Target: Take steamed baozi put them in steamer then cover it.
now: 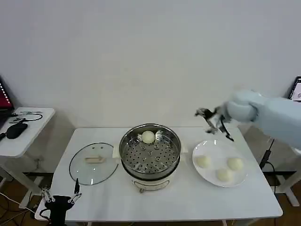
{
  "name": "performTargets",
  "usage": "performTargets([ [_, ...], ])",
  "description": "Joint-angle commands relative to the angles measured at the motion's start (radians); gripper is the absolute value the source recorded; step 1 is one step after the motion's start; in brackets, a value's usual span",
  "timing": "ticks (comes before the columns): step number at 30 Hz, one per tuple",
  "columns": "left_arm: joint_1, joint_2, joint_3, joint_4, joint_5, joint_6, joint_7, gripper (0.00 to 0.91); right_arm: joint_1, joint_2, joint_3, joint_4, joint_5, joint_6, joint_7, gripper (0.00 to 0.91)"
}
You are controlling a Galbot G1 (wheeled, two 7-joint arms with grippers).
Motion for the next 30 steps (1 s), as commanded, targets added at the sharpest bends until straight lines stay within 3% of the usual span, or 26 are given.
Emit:
performTargets([
  [1,-0.005,0.010,0.021,0.008,0.011,-0.001,0.002,0.907,-0.119,-0.189,0.016,0.109,0.134,-0.148,-0.053,0.907],
  [4,-0.005,0.004,0.027,0.012,0.017,-0.003,0.001,0.907,-0.182,-0.177,0.070,0.068,0.115,-0.102,-0.111,0.907],
  [5,-0.006,0.002,0.028,0.014,0.019,-0.003,0.001,0.907,-0.245,-0.163,0.141,0.030,0.068,-0.029,-0.147,0.907],
  [6,-0.006,-0.001,0.029,0.017,0.022,-0.003,0.001,0.907,-0.293,-0.142,0.202,-0.011,0.048,-0.004,-0.161,0.907],
  [11,0.000,-0.005,0.021,0.017,0.025,-0.004,0.003,0.907,-0.428,-0.064,0.354,-0.138,0.015,-0.025,-0.144,0.907],
  [20,0.004,-0.014,0.001,0.007,0.025,0.002,0.011,0.907,-0.554,0.094,0.426,-0.276,-0.013,-0.064,-0.141,0.907],
  [30,0.009,-0.014,-0.013,0.012,0.022,0.002,0.009,0.907,-0.583,0.208,0.452,-0.386,-0.049,-0.045,-0.144,0.907],
])
